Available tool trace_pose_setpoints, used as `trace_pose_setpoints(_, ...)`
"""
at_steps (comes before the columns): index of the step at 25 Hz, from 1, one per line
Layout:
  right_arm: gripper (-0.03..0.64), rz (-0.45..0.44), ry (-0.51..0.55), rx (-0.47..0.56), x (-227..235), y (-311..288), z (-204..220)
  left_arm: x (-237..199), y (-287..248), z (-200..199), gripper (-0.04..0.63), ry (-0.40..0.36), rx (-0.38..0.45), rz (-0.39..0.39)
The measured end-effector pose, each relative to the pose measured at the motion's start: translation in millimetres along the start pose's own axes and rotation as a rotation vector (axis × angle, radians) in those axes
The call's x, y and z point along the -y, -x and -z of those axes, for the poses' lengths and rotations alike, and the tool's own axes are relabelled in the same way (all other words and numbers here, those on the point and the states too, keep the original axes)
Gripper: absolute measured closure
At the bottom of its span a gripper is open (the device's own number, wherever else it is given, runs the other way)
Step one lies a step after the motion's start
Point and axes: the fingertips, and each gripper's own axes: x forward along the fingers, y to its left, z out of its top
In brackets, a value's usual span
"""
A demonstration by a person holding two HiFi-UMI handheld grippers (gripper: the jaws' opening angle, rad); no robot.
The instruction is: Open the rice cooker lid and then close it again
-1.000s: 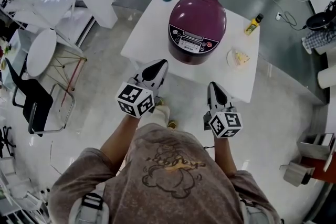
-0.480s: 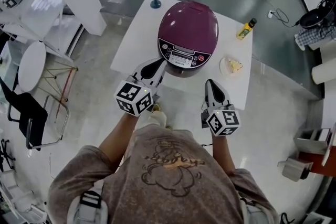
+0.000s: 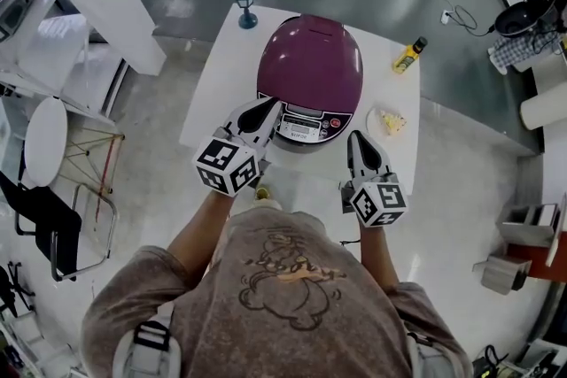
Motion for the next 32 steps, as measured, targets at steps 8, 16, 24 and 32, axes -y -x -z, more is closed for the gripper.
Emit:
trace_pose_setpoints(8, 0.617, 0.051, 0.007, 0.011, 7, -24, -8, -13, -22, -2, 0.572, 0.003, -0.027, 0.067)
trace_pose_setpoints(16, 0.617, 0.033, 0.019, -0.001, 17, -45, -15, -21, -37, -5, 0.572, 0.004, -0.041, 0.069)
trace_pose_setpoints(24, 0.617, -0.039, 0.045, -0.018, 33, -63, -24, -24, -43, -1, 0.572, 0.001, -0.058, -0.001)
trace_pose_setpoints(32, 0.617, -0.105, 0.052, -0.030, 36, -77, -20, -20, -41, 17, 0.572, 0.001, -0.109, -0.031)
